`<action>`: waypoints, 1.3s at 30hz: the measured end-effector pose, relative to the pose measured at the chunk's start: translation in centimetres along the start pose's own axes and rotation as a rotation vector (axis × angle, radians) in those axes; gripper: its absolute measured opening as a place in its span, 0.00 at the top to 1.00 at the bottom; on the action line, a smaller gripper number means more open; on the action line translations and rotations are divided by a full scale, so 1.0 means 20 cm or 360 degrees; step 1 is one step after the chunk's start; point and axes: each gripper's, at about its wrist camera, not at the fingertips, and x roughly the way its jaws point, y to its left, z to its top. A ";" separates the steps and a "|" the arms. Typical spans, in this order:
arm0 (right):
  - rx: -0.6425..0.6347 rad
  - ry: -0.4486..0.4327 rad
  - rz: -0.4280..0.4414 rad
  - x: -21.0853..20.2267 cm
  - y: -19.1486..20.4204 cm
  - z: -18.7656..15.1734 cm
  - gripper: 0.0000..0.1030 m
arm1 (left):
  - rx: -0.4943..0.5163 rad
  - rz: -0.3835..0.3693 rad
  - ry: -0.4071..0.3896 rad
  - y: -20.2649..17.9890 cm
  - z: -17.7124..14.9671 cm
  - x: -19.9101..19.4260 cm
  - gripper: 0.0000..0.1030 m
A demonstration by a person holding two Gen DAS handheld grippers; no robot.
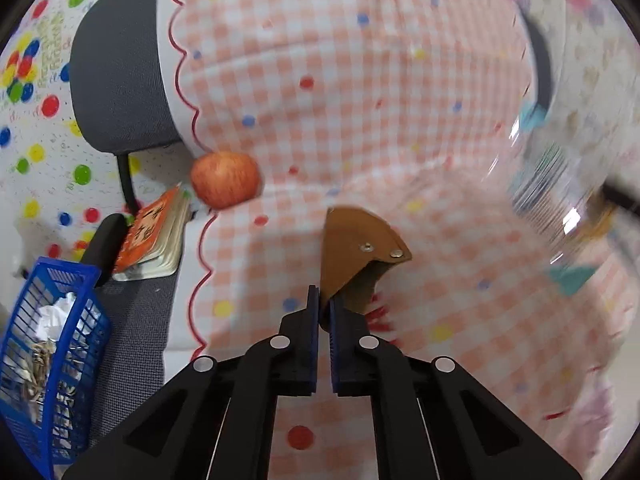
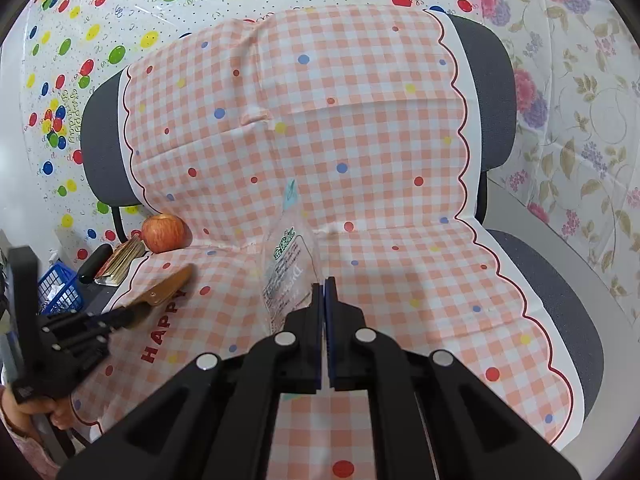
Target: Collect trash
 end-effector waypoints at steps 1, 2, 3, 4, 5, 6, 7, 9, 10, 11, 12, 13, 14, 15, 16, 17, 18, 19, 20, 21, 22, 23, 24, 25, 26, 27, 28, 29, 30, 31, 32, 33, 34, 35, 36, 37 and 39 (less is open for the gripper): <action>-0.0003 -0.0005 -0.0003 -0.01 0.00 0.00 0.98 | -0.0038 -0.0050 -0.0037 0.01 0.02 -0.05 0.95; -0.0005 -0.0010 -0.0007 -0.02 0.00 0.00 0.98 | -0.0044 -0.0063 -0.0074 0.00 0.04 -0.09 0.95; -0.0006 -0.0015 -0.0010 -0.03 -0.01 0.00 0.98 | -0.0043 -0.0068 -0.0104 -0.01 0.06 -0.12 0.96; -0.0006 -0.0023 -0.0011 -0.04 -0.01 0.00 0.98 | -0.0040 -0.0079 -0.0140 -0.02 0.07 -0.16 0.96; -0.0007 -0.0031 -0.0015 -0.06 -0.01 0.00 0.98 | -0.0038 -0.0097 -0.0177 -0.04 0.09 -0.21 0.96; -0.0008 -0.0041 -0.0021 -0.08 -0.01 -0.01 0.98 | -0.0033 -0.0107 -0.0200 -0.07 0.09 -0.25 0.96; -0.0006 -0.0050 -0.0027 -0.10 -0.02 -0.01 0.98 | -0.0015 -0.0117 -0.0224 -0.10 0.10 -0.28 0.96; -0.0003 -0.0066 -0.0044 -0.14 -0.03 -0.02 0.98 | 0.0002 -0.0153 -0.0245 -0.15 0.10 -0.33 0.96; 0.0000 -0.0075 -0.0058 -0.17 -0.04 -0.03 0.98 | 0.0004 -0.0171 -0.0251 -0.17 0.09 -0.34 0.96; 0.0002 -0.0079 -0.0068 -0.19 -0.05 -0.04 0.98 | 0.0008 -0.0186 -0.0257 -0.20 0.09 -0.35 0.95; 0.0007 -0.0081 -0.0079 -0.21 -0.07 -0.05 0.98 | 0.0011 -0.0198 -0.0260 -0.22 0.08 -0.36 0.95; 0.0014 -0.0083 -0.0092 -0.23 -0.08 -0.06 0.98 | 0.0012 -0.0216 -0.0263 -0.24 0.07 -0.37 0.95; 0.0025 -0.0087 -0.0107 -0.26 -0.10 -0.07 0.98 | 0.0014 -0.0243 -0.0261 -0.26 0.06 -0.38 0.95; 0.0033 -0.0090 -0.0122 -0.29 -0.12 -0.09 0.98 | 0.0017 -0.0268 -0.0259 -0.29 0.05 -0.39 0.95; 0.0043 -0.0094 -0.0141 -0.32 -0.14 -0.11 0.98 | 0.0020 -0.0298 -0.0255 -0.32 0.03 -0.39 0.95; 0.0050 -0.0096 -0.0155 -0.35 -0.15 -0.13 0.98 | 0.0024 -0.0321 -0.0252 -0.35 0.01 -0.41 0.95; 0.0058 -0.0097 -0.0171 -0.38 -0.17 -0.15 0.98 | 0.0030 -0.0344 -0.0250 -0.37 -0.01 -0.41 0.95; 0.0065 -0.0098 -0.0188 -0.41 -0.19 -0.18 0.98 | 0.0034 -0.0377 -0.0246 -0.41 -0.03 -0.42 0.95; 0.0073 -0.0099 -0.0206 -0.45 -0.20 -0.20 0.98 | 0.0038 -0.0398 -0.0242 -0.43 -0.05 -0.43 0.95; 0.0080 -0.0101 -0.0220 -0.47 -0.21 -0.22 0.98 | 0.0048 -0.0426 -0.0234 -0.46 -0.07 -0.43 0.95; 0.0089 -0.0104 -0.0236 -0.50 -0.23 -0.24 0.98 | 0.0060 -0.0444 -0.0230 -0.49 -0.08 -0.44 0.95; 0.0101 -0.0108 -0.0257 -0.54 -0.24 -0.27 0.98 | 0.0070 -0.0457 -0.0228 -0.51 -0.09 -0.45 0.95; 0.0113 -0.0114 -0.0278 -0.58 -0.26 -0.29 0.98 | 0.0084 -0.0476 -0.0226 -0.54 -0.11 -0.46 0.95; 0.0121 -0.0118 -0.0293 -0.61 -0.27 -0.31 0.98 | 0.0097 -0.0495 -0.0228 -0.57 -0.12 -0.47 0.95; 0.0134 -0.0124 -0.0321 -0.66 -0.29 -0.34 0.98 | 0.0118 -0.0517 -0.0233 -0.61 -0.14 -0.48 0.95; 0.0141 -0.0127 -0.0337 -0.69 -0.30 -0.37 0.98 | 0.0136 -0.0534 -0.0237 -0.64 -0.16 -0.49 0.95; 0.0149 -0.0128 -0.0359 -0.72 -0.32 -0.39 0.98 | 0.0164 -0.0564 -0.0237 -0.68 -0.18 -0.51 0.95; 0.0159 -0.0127 -0.0388 -0.76 -0.34 -0.42 0.98 | 0.0190 -0.0593 -0.0232 -0.72 -0.20 -0.52 0.95; 0.0168 -0.0127 -0.0412 -0.80 -0.35 -0.45 0.98 | 0.0208 -0.0613 -0.0227 -0.75 -0.21 -0.53 0.95; 0.0176 -0.0127 -0.0437 -0.84 -0.37 -0.47 0.98 | 0.0231 -0.0635 -0.0221 -0.79 -0.23 -0.53 0.95; 0.0189 -0.0129 -0.0478 -0.89 -0.39 -0.51 0.98 | 0.0263 -0.0666 -0.0215 -0.84 -0.26 -0.54 0.95; 0.0196 -0.0131 -0.0501 -0.92 -0.40 -0.53 0.98 | 0.0288 -0.0691 -0.0208 -0.88 -0.27 -0.55 0.95; 0.0205 -0.0133 -0.0531 -0.96 -0.42 -0.56 0.98 | 0.0326 -0.0721 -0.0197 -0.93 -0.30 -0.56 0.95; 0.0221 -0.0133 -0.0575 -1.01 -0.44 -0.60 0.98 | 0.0347 -0.0742 -0.0189 -0.96 -0.32 -0.56 0.95; 0.0230 -0.0132 -0.0596 -1.03 -0.46 -0.62 0.98 | 0.0366 -0.0764 -0.0182 -1.00 -0.34 -0.57 0.95; 0.0246 -0.0128 -0.0634 -1.08 -0.48 -0.66 0.98 | 0.0384 -0.0788 -0.0174 -1.03 -0.36 -0.58 0.95; 0.0266 -0.0116 -0.0684 -1.13 -0.51 -0.72 0.98 | 0.0425 -0.0846 -0.0149 -1.11 -0.40 -0.58 0.95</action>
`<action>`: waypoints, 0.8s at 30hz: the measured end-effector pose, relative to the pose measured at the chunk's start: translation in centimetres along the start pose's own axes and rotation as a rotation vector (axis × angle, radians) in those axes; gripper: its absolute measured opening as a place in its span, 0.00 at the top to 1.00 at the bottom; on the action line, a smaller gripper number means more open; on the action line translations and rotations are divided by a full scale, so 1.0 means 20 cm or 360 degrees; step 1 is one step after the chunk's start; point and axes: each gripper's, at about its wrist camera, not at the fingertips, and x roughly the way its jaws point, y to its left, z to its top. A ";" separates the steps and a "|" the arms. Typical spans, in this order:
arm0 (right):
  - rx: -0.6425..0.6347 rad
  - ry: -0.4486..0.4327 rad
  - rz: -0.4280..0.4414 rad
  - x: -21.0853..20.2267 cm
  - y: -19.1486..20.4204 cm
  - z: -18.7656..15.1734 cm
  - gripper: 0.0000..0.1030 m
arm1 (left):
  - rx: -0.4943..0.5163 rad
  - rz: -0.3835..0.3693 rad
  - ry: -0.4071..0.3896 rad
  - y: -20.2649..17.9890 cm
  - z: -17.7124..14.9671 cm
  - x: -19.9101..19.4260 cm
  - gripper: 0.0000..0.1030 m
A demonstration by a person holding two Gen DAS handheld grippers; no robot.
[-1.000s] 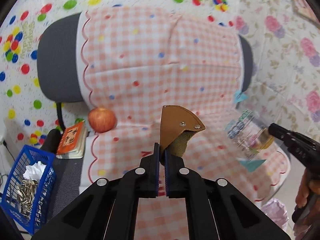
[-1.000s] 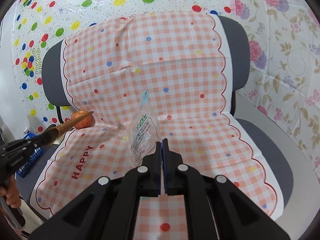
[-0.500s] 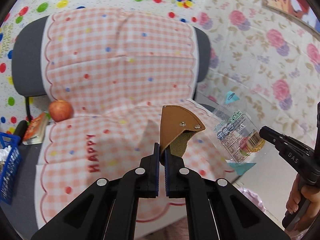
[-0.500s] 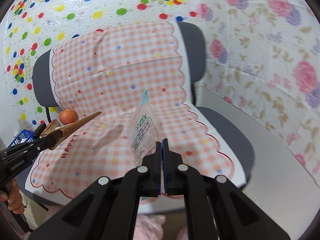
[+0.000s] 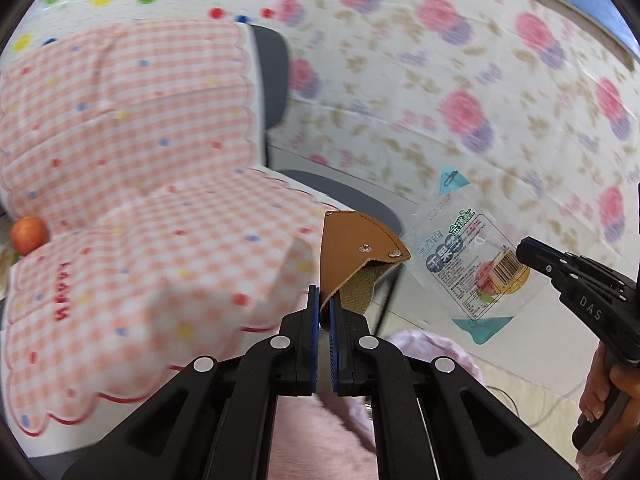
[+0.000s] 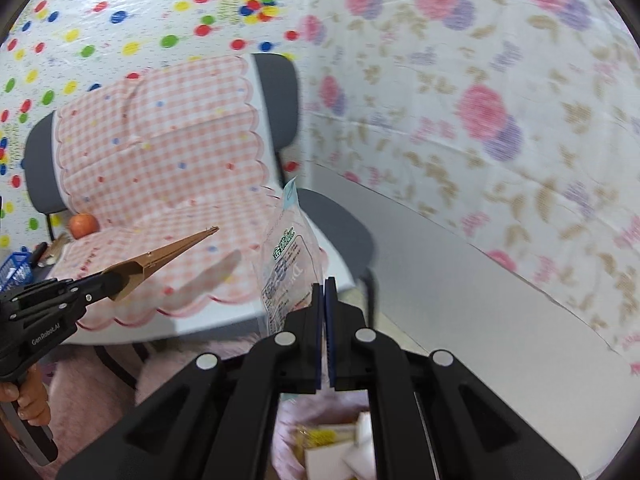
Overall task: Collect trash
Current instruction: 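Carry the leather scrap and packet over the pink bin and open both grippers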
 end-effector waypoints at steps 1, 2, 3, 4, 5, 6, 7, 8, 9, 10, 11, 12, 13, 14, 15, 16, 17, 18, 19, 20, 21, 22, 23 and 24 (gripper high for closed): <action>0.0011 0.0009 -0.0034 -0.03 -0.04 -0.03 0.98 | 0.0019 -0.0039 0.0021 -0.05 -0.02 0.02 0.95; 0.0018 0.0014 -0.0057 -0.04 -0.06 -0.05 0.98 | 0.0030 -0.0062 0.0040 -0.08 -0.02 0.04 0.95; 0.0024 0.0018 -0.0087 -0.06 -0.09 -0.07 0.98 | 0.0044 -0.0092 0.0064 -0.11 -0.04 0.06 0.95; 0.0027 0.0021 -0.0120 -0.08 -0.12 -0.09 0.98 | 0.0056 -0.0120 0.0085 -0.15 -0.05 0.08 0.95; 0.0032 0.0024 -0.0163 -0.09 -0.15 -0.12 0.98 | 0.0071 -0.0155 0.0120 -0.19 -0.07 0.12 0.95; 0.0041 0.0031 -0.0194 -0.10 -0.18 -0.14 0.98 | 0.0086 -0.0186 0.0158 -0.23 -0.09 0.15 0.95; 0.0052 0.0042 -0.0216 -0.11 -0.20 -0.15 0.98 | 0.0093 -0.0198 0.0177 -0.24 -0.10 0.17 0.95; 0.0072 0.0059 -0.0237 -0.11 -0.23 -0.18 0.98 | 0.0114 -0.0207 0.0220 -0.28 -0.12 0.20 0.95; 0.0088 0.0073 -0.0252 -0.11 -0.26 -0.20 0.98 | 0.0129 -0.0209 0.0250 -0.31 -0.13 0.23 0.95; 0.0105 0.0092 -0.0268 -0.10 -0.29 -0.22 0.98 | 0.0137 -0.0213 0.0275 -0.33 -0.14 0.26 0.95; 0.0121 0.0107 -0.0281 -0.10 -0.31 -0.23 0.98 | 0.0146 -0.0218 0.0293 -0.35 -0.14 0.27 0.95; 0.0134 0.0120 -0.0290 -0.09 -0.32 -0.25 0.98 | 0.0156 -0.0228 0.0314 -0.37 -0.14 0.29 0.95; 0.0150 0.0134 -0.0295 -0.08 -0.34 -0.26 0.98 | 0.0163 -0.0243 0.0336 -0.39 -0.14 0.31 0.95; 0.0166 0.0153 -0.0301 -0.07 -0.36 -0.27 0.98 | 0.0163 -0.0271 0.0362 -0.41 -0.14 0.33 0.95; 0.0178 0.0166 -0.0305 -0.07 -0.37 -0.29 0.98 | 0.0167 -0.0300 0.0382 -0.43 -0.14 0.35 0.95; 0.0185 0.0183 -0.0313 -0.05 -0.39 -0.30 0.98 | 0.0172 -0.0323 0.0404 -0.45 -0.13 0.37 0.95; 0.0188 0.0196 -0.0318 -0.04 -0.40 -0.31 0.98 | 0.0179 -0.0335 0.0419 -0.47 -0.14 0.38 0.95; 0.0201 0.0213 -0.0321 -0.02 -0.41 -0.32 0.98 | 0.0192 -0.0344 0.0435 -0.48 -0.14 0.40 0.94; 0.0214 0.0229 -0.0317 -0.01 -0.42 -0.33 0.98 | 0.0206 -0.0351 0.0455 -0.50 -0.14 0.41 0.94; 0.0225 0.0242 -0.0312 0.01 -0.43 -0.34 0.98 | 0.0216 -0.0352 0.0465 -0.51 -0.14 0.42 0.92; 0.0232 0.0252 -0.0305 0.02 -0.44 -0.35 0.98 | 0.0234 -0.0352 0.0483 -0.52 -0.13 0.44 0.91; 0.0239 0.0265 -0.0293 0.04 -0.44 -0.36 0.97 | 0.0241 -0.0356 0.0492 -0.53 -0.13 0.45 0.91; 0.0245 0.0268 -0.0280 0.05 -0.45 -0.36 0.97 | 0.0247 -0.0355 0.0496 -0.54 -0.13 0.46 0.88; 0.0253 0.0268 -0.0264 0.06 -0.46 -0.36 0.94 | 0.0251 -0.0352 0.0495 -0.54 -0.12 0.46 0.78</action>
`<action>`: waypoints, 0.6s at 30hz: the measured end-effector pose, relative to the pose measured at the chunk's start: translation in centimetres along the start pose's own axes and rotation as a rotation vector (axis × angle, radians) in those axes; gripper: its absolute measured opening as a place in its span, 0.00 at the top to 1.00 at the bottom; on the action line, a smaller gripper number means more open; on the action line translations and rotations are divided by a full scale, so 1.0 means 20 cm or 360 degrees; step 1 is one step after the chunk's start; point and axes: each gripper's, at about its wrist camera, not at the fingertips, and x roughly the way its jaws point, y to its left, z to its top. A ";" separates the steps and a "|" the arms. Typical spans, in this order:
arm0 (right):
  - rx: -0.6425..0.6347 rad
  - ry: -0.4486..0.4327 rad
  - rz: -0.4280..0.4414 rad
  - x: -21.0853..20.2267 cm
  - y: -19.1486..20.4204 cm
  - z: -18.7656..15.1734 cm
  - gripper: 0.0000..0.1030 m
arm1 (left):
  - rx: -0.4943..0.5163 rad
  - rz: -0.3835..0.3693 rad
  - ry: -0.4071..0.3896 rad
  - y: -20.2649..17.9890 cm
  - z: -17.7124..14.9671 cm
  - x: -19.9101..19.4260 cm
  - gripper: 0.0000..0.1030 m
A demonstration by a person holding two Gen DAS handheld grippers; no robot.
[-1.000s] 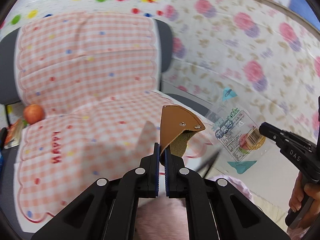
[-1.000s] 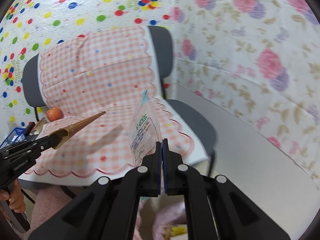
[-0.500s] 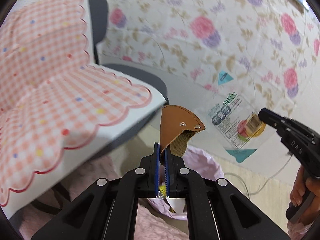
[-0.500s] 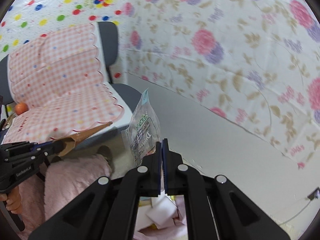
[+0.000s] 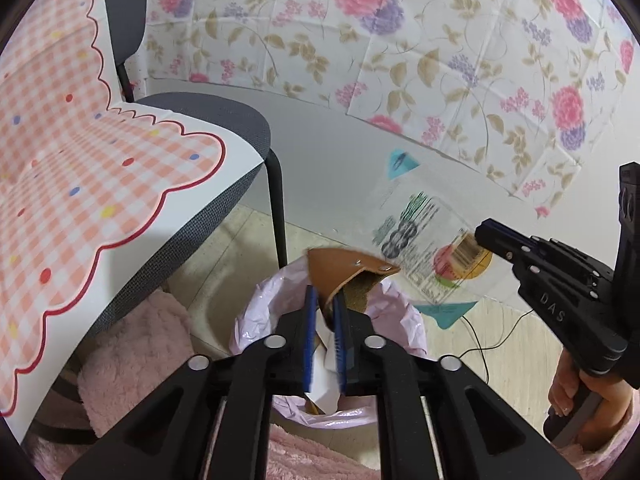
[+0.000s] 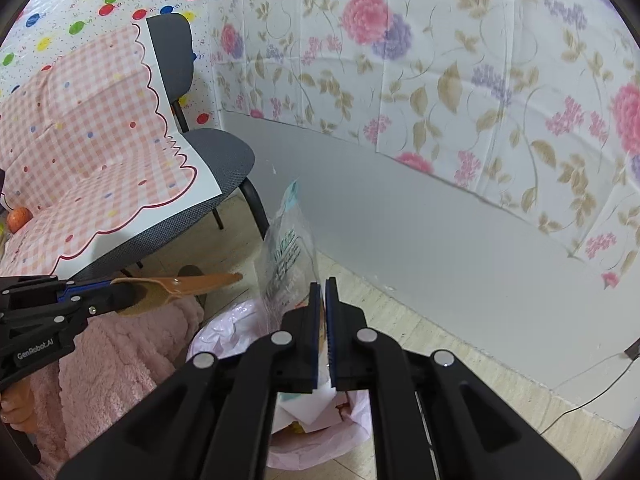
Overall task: Collect trash
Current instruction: 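Carry the leather scrap and packet over the pink bin and open both grippers, then return both grippers to the chair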
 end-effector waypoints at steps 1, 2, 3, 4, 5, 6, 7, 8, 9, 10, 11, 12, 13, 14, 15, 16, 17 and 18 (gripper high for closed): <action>0.0007 0.0008 0.0011 0.01 0.00 0.00 0.94 | 0.0001 0.0002 -0.0001 0.00 0.01 0.00 0.72; 0.0016 0.0014 0.0027 0.02 -0.01 0.00 0.93 | -0.0002 0.0007 -0.0008 0.00 0.02 0.01 0.62; 0.0026 0.0020 0.0038 0.03 -0.01 0.00 0.93 | -0.0003 0.0008 -0.0015 0.00 0.02 0.00 0.56; 0.0035 0.0025 0.0048 0.04 -0.01 0.01 0.93 | -0.0003 0.0004 -0.0025 0.00 0.03 0.00 0.55; 0.0045 0.0030 0.0061 0.05 -0.02 0.01 0.92 | -0.0001 0.0001 -0.0028 0.00 0.03 0.00 0.53; 0.0053 0.0032 0.0066 0.05 -0.02 0.01 0.90 | 0.0000 0.0000 -0.0033 0.00 0.04 0.00 0.53; 0.0055 0.0032 0.0064 0.06 -0.02 0.01 0.90 | 0.0002 -0.0001 -0.0042 0.00 0.04 -0.01 0.53; 0.0058 0.0027 0.0059 0.05 -0.02 0.01 0.90 | 0.0008 -0.0004 -0.0053 0.00 0.04 -0.02 0.50; 0.0060 0.0018 0.0054 0.04 -0.02 0.02 0.90 | 0.0017 -0.0007 -0.0063 -0.01 0.05 -0.04 0.48; 0.0063 0.0008 0.0051 0.03 -0.02 0.02 0.90 | 0.0023 -0.0004 -0.0083 -0.01 0.05 -0.06 0.47; 0.0067 -0.0007 0.0044 0.02 -0.03 0.03 0.90 | 0.0033 0.0000 -0.0105 -0.02 0.06 -0.08 0.47; 0.0069 -0.0017 0.0040 0.01 -0.04 0.04 0.90 | 0.0039 0.0001 -0.0118 -0.02 0.06 -0.09 0.47; 0.0069 -0.0032 0.0037 -0.01 -0.04 0.05 0.90 | 0.0043 0.0008 -0.0136 -0.02 0.06 -0.11 0.47; 0.0069 -0.0044 0.0038 -0.02 -0.04 0.05 0.90 | 0.0049 0.0026 -0.0167 -0.03 0.06 -0.14 0.47; 0.0070 -0.0055 0.0045 -0.04 -0.05 0.06 0.90 | 0.0057 0.0050 -0.0197 -0.03 0.06 -0.18 0.47; 0.0070 -0.0065 0.0050 -0.05 -0.05 0.07 0.90 | 0.0061 0.0070 -0.0216 -0.03 0.06 -0.20 0.47; 0.0064 -0.0079 0.0058 -0.07 -0.04 0.07 0.89 | 0.0062 0.0103 -0.0244 -0.02 0.05 -0.23 0.47; 0.0054 -0.0092 0.0068 -0.09 -0.03 0.08 0.85 | 0.0054 0.0137 -0.0266 -0.01 0.04 -0.26 0.46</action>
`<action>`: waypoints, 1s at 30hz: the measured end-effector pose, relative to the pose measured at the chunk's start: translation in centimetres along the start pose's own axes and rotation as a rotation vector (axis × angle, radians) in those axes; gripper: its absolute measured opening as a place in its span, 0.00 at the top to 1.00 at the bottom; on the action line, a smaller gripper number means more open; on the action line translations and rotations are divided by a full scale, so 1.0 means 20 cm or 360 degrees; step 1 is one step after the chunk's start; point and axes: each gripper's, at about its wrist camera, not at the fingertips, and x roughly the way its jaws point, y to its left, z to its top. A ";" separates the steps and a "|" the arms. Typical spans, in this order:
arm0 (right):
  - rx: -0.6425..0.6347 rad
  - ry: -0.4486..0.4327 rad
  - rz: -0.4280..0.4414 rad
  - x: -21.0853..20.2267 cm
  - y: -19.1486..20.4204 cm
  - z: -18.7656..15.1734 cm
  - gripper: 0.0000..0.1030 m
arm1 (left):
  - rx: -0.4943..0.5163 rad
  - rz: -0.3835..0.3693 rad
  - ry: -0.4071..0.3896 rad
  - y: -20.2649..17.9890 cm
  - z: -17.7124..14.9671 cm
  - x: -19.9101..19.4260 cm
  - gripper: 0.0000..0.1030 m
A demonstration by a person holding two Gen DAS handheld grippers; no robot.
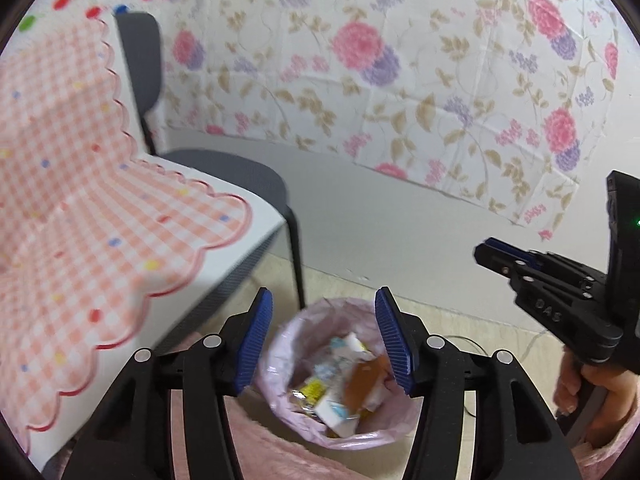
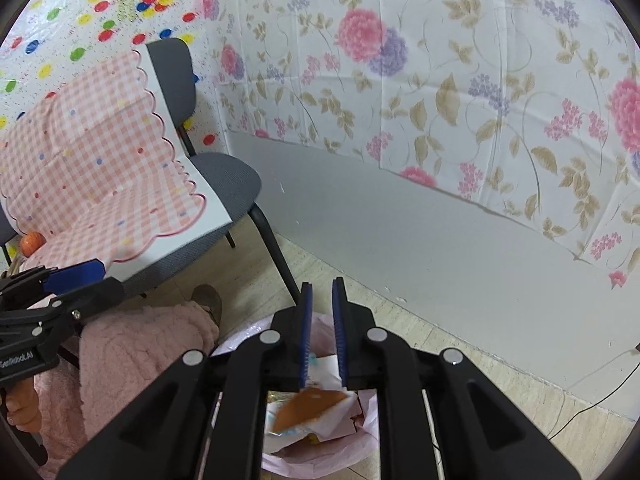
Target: Collect trash
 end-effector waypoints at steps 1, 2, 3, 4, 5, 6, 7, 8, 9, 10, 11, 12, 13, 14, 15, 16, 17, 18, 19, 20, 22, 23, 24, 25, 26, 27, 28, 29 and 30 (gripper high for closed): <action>-0.0005 -0.0006 0.0007 -0.01 0.01 0.00 0.82 | -0.0009 0.0020 -0.0005 0.01 0.00 -0.02 0.46; -0.0014 -0.0016 0.0026 -0.03 0.02 0.01 0.77 | -0.0031 0.0046 -0.0002 0.04 -0.01 -0.05 0.46; -0.0019 -0.0018 0.0050 -0.05 0.04 0.02 0.74 | -0.0046 0.0053 -0.0004 0.06 -0.01 -0.07 0.46; -0.0019 -0.0010 0.0089 -0.06 0.06 0.03 0.74 | -0.0065 0.0067 -0.0009 0.08 -0.02 -0.10 0.46; -0.0017 -0.0005 0.0119 -0.07 0.07 0.03 0.74 | -0.0075 0.0084 -0.0014 0.10 -0.02 -0.13 0.46; -0.0014 -0.0001 0.0149 -0.09 0.09 0.03 0.74 | -0.0085 0.0103 -0.0021 0.12 -0.03 -0.15 0.46; -0.0015 -0.0001 0.0166 -0.10 0.10 0.04 0.73 | -0.0104 0.0133 -0.0032 0.15 -0.04 -0.20 0.46; -0.0024 -0.0004 0.0181 -0.12 0.13 0.05 0.68 | -0.0123 0.0170 -0.0034 0.17 -0.05 -0.23 0.43; -0.0040 -0.0005 0.0196 -0.14 0.16 0.06 0.58 | -0.0133 0.0195 -0.0033 0.19 -0.05 -0.26 0.36; -0.0058 -0.0005 0.0212 -0.15 0.19 0.07 0.53 | -0.0153 0.0240 -0.0040 0.22 -0.06 -0.30 0.33; -0.0083 -0.0011 0.0245 -0.17 0.23 0.09 0.45 | -0.0168 0.0281 -0.0048 0.25 -0.07 -0.34 0.31; -0.0105 -0.0018 0.0273 -0.19 0.26 0.10 0.39 | -0.0179 0.0319 -0.0051 0.27 -0.07 -0.37 0.27; -0.0135 -0.0030 0.0307 -0.21 0.30 0.11 0.35 | -0.0203 0.0381 -0.0056 0.31 -0.08 -0.42 0.24; -0.0152 -0.0043 0.0326 -0.22 0.33 0.13 0.27 | -0.0225 0.0415 -0.0060 0.33 -0.08 -0.45 0.21; -0.0176 -0.0065 0.0345 -0.24 0.37 0.14 0.22 | -0.0264 0.0454 -0.0064 0.37 -0.09 -0.49 0.20; -0.0203 -0.0087 0.0356 -0.25 0.40 0.16 0.19 | -0.0292 0.0479 -0.0064 0.39 -0.10 -0.52 0.18; -0.0240 -0.0117 0.0360 -0.27 0.45 0.18 0.15 | -0.0333 0.0526 -0.0071 0.43 -0.11 -0.56 0.14; -0.0274 -0.0141 0.0366 -0.28 0.50 0.20 0.11 | -0.0355 0.0567 -0.0074 0.45 -0.12 -0.59 0.14; -0.0298 -0.0153 0.0377 -0.29 0.53 0.22 0.08 | -0.0379 0.0626 -0.0076 0.48 -0.14 -0.63 0.13; -0.0336 -0.0165 0.0408 -0.29 0.58 0.23 0.06 | -0.0391 0.0662 -0.0077 0.49 -0.14 -0.66 0.13; -0.0388 -0.0186 0.0468 -0.30 0.65 0.26 0.06 | -0.0428 0.0754 -0.0084 0.53 -0.16 -0.73 0.12; -0.0417 -0.0201 0.0496 -0.31 0.70 0.27 0.06 | -0.0441 0.0791 -0.0086 0.55 -0.17 -0.75 0.11; -0.0442 -0.0210 0.0520 -0.31 0.74 0.28 0.06 | -0.0454 0.0843 -0.0083 0.56 -0.18 -0.78 0.11; -0.0459 -0.0214 0.0541 -0.31 0.77 0.29 0.06 | -0.0464 0.0895 -0.0078 0.58 -0.19 -0.81 0.11; -0.0475 -0.0214 0.0571 -0.31 0.81 0.30 0.06 | -0.0472 0.0942 -0.0076 0.59 -0.19 -0.83 0.11; -0.0488 -0.0201 0.0606 -0.30 0.84 0.31 0.06 | -0.0476 0.0980 -0.0079 0.60 -0.20 -0.86 0.11; -0.0503 -0.0177 0.0645 -0.29 0.87 0.32 0.06 | -0.0480 0.1025 -0.0083 0.61 -0.22 -0.88 0.11; -0.0515 -0.0157 0.0678 -0.29 0.90 0.32 0.06 | -0.0489 0.1070 -0.0082 0.63 -0.23 -0.91 0.11; -0.0534 -0.0135 0.0710 -0.29 0.94 0.32 0.06 | -0.0503 0.1103 -0.0077 0.64 -0.24 -0.93 0.11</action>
